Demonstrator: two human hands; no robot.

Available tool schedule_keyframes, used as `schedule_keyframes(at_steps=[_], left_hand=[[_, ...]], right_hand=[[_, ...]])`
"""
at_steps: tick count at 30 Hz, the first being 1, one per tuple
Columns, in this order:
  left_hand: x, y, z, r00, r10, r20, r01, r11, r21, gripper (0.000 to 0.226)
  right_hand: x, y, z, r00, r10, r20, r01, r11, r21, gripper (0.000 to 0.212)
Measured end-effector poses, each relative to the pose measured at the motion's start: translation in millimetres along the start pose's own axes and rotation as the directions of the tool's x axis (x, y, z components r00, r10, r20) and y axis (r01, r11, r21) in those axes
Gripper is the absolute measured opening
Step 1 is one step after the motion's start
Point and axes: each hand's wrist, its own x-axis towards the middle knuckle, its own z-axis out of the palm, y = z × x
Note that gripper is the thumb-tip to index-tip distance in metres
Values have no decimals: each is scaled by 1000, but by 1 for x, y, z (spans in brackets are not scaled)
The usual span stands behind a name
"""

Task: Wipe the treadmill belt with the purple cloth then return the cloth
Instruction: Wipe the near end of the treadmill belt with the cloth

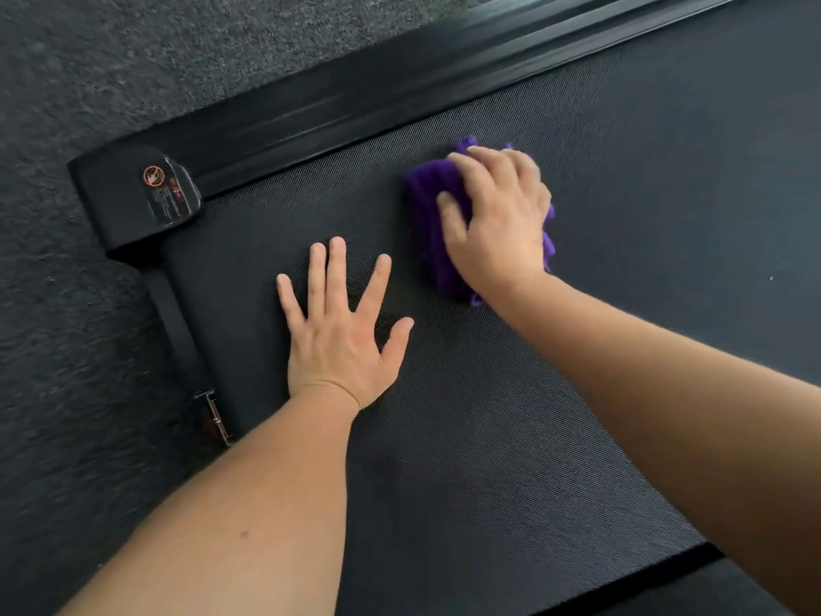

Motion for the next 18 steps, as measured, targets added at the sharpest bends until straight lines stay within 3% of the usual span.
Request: schedule_keyframes(at_steps=[5,7,9,12,15,16,18], left_hand=[[1,-1,-1,1000,6,0,-6,1000,-16,72],[0,-1,0,1000,11,-4,-11,1000,-27,73],[1,-1,1,1000,11,-2,-11,999,-31,73],[1,-2,1,1000,13,-1,-13,1000,-26,72],[1,-2,1,1000,18,0,-18,999,-35,72],[1,-2,1,1000,18,-1,-18,999,-36,72],[0,-3,2,1000,24,-8,-25,999,-30,71]], right_hand=[[-48,28,-11,914,-381,139,386,922,-13,40],[-59,51,-21,890,-425,162,437,898,-46,38],[-54,67,-27,931,-352,98,360,930,-77,36],[-23,58,-21,997,-80,-22,79,995,-62,39],[20,22,-7,970,228,-90,-226,974,26,44],[30,9,-1,957,276,-94,-274,961,34,45],[37,-14,10,967,238,-86,-236,971,32,46]])
